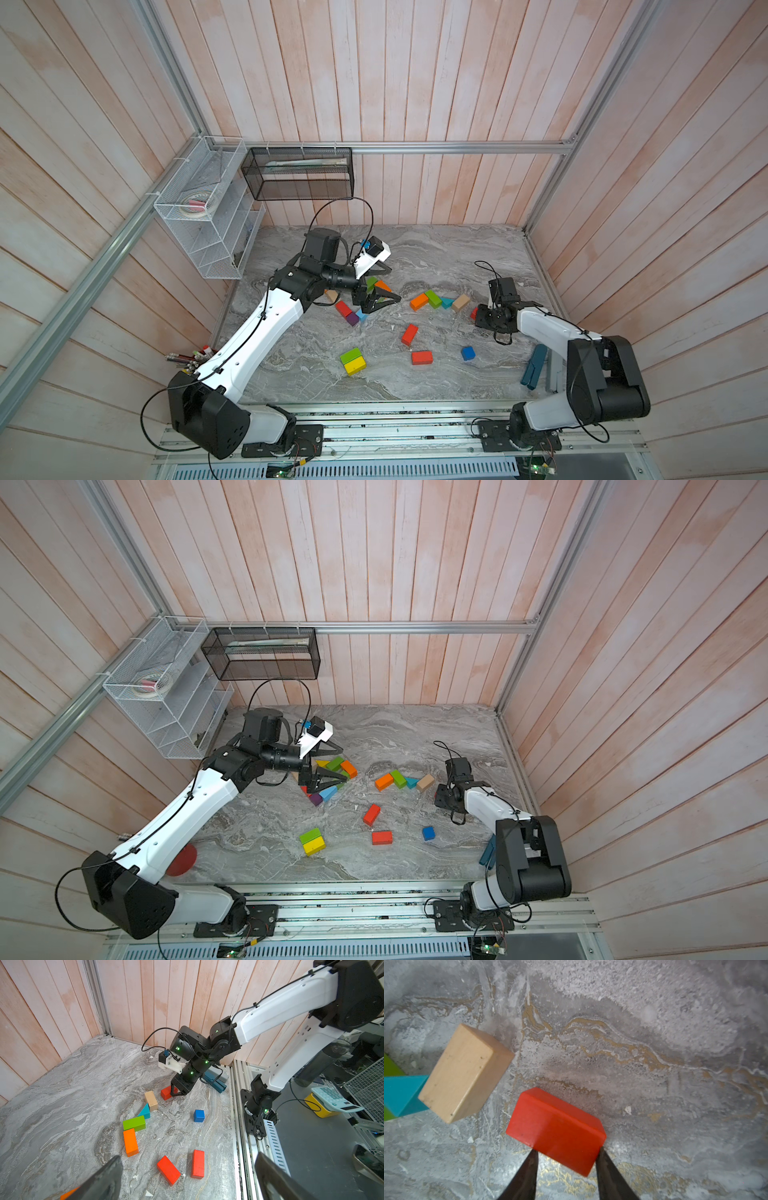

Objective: Assemble a heart with building blocks
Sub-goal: Assemble the building block at the center of the board.

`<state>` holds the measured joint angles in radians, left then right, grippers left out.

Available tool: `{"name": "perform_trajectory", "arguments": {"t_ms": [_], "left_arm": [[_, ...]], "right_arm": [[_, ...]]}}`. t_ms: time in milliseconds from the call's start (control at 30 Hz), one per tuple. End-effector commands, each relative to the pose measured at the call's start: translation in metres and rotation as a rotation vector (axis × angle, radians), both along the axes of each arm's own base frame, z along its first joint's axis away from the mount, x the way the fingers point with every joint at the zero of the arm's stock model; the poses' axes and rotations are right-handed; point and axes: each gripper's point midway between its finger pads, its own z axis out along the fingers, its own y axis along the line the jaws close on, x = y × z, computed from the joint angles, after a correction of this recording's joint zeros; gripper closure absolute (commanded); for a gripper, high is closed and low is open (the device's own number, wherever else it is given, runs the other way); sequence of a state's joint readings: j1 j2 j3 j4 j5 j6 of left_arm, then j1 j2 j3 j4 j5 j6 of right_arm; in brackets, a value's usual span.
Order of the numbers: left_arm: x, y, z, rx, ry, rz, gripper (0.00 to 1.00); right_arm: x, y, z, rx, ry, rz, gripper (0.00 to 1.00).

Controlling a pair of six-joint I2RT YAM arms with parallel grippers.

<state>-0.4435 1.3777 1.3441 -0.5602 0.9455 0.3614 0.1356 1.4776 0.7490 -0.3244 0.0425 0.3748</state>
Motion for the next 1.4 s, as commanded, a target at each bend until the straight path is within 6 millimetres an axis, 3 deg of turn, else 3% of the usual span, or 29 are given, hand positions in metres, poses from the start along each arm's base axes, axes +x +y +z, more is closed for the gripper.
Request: {"name": "perform_trajectory", "arguments": {"t_ms": [0,833,1367], "left_arm": [[-0.005,-0.001,0.003,-0.015,-0.002,-0.016,0.0],[-0.005,-0.001,0.002,-0.013,-0.001,-0.016,0.0],[-0.004,-0.001,0.002,-0.012,0.0,-0.014,0.0]], "right_arm": [[0.01,0.004,0.003,0.031,-0.019,-0.008,0.56],[0.027,0.011,0.003,0.111,-0.053,-0.048,0.67],[0.023,0.016,0.003,0.139,-0.059,-0.029,0.7]]}}
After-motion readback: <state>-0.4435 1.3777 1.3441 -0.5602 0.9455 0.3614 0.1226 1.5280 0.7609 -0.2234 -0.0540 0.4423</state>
